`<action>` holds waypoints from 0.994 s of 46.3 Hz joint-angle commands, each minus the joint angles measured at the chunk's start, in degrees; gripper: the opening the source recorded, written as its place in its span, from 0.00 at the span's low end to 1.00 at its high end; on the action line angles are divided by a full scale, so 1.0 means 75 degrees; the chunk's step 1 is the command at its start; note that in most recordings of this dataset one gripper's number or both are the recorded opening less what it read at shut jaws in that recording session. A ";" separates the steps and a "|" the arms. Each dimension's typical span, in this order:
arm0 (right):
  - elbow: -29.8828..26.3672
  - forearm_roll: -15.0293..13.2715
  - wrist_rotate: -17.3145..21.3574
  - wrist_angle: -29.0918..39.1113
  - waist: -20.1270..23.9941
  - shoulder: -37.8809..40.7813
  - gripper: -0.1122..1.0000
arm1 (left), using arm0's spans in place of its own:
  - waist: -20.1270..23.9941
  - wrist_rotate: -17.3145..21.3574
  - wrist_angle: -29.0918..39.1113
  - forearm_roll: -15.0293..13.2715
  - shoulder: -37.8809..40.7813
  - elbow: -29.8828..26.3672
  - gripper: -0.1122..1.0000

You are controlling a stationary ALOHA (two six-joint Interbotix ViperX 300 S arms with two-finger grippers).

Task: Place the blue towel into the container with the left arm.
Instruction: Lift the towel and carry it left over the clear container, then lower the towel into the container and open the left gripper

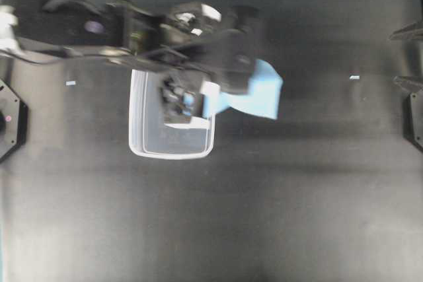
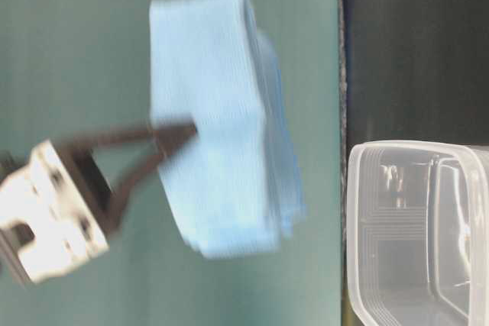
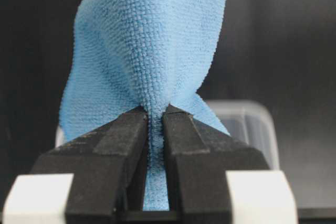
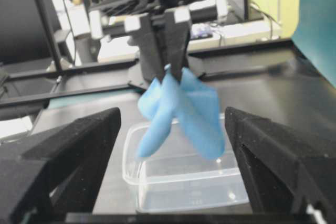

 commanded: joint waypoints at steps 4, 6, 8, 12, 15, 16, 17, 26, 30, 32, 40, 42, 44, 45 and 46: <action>-0.0105 0.0023 0.0023 -0.0047 -0.0012 0.0059 0.80 | 0.0117 -0.0047 -0.0035 0.0023 -0.0773 0.1160 0.15; -0.0094 0.0023 0.0023 -0.0047 -0.0023 0.0059 0.80 | 0.0105 -0.0047 -0.0094 0.0023 -0.0855 0.1418 0.15; -0.0094 0.0023 0.0023 -0.0047 -0.0023 0.0047 0.80 | 0.0117 -0.0047 -0.0152 0.0023 -0.0914 0.1594 0.15; -0.0082 0.0023 0.0023 -0.0059 -0.0023 0.0070 0.80 | 0.0141 -0.0047 -0.0258 0.0012 -0.0949 0.1898 0.15; -0.0070 0.0012 0.0023 -0.0070 -0.0012 0.0070 0.80 | 0.0152 -0.0059 -0.0352 0.0023 -0.0937 0.2074 0.15; -0.0070 0.0023 0.0023 -0.0070 -0.0023 0.0070 0.80 | 0.0152 -0.0059 -0.0398 0.0023 -0.0937 0.2133 0.15; -0.0070 0.0023 0.0023 -0.0070 -0.0023 0.0070 0.80 | 0.0152 -0.0059 -0.0492 0.0023 -0.0914 0.2203 0.15; -0.0070 0.0023 0.0023 -0.0070 -0.0012 0.0070 0.80 | 0.0082 -0.0059 -0.1348 0.0023 -0.0656 0.2508 0.15; -0.0070 0.0023 0.0023 -0.0082 -0.0012 0.0070 0.80 | 0.0082 -0.0047 -0.1523 0.0023 -0.0504 0.2578 0.15; -0.0070 0.0023 0.0023 -0.0082 -0.0012 0.0070 0.80 | 0.0082 -0.0047 -0.1547 0.0023 -0.0445 0.2578 0.15; -0.0070 0.0023 0.0023 -0.0094 -0.0012 0.0070 0.80 | 0.0094 -0.0082 -0.1547 0.0023 -0.0199 0.2637 0.15; -0.0059 0.0023 0.0023 -0.0094 -0.0023 0.0070 0.80 | 0.0094 -0.0070 -0.1547 0.0023 -0.0152 0.2637 0.15; -0.0059 0.0023 0.0023 -0.0105 -0.0012 0.0070 0.80 | 0.0105 -0.0082 -0.1547 0.0023 -0.0129 0.2648 0.16; -0.0070 0.0023 0.0023 -0.0105 -0.0012 0.0059 0.80 | 0.0117 -0.0082 -0.1547 0.0023 -0.0129 0.2637 0.16; -0.0070 0.0023 0.0023 -0.0105 -0.0012 0.0070 0.80 | 0.0117 -0.0082 -0.1547 0.0023 -0.0129 0.2637 0.16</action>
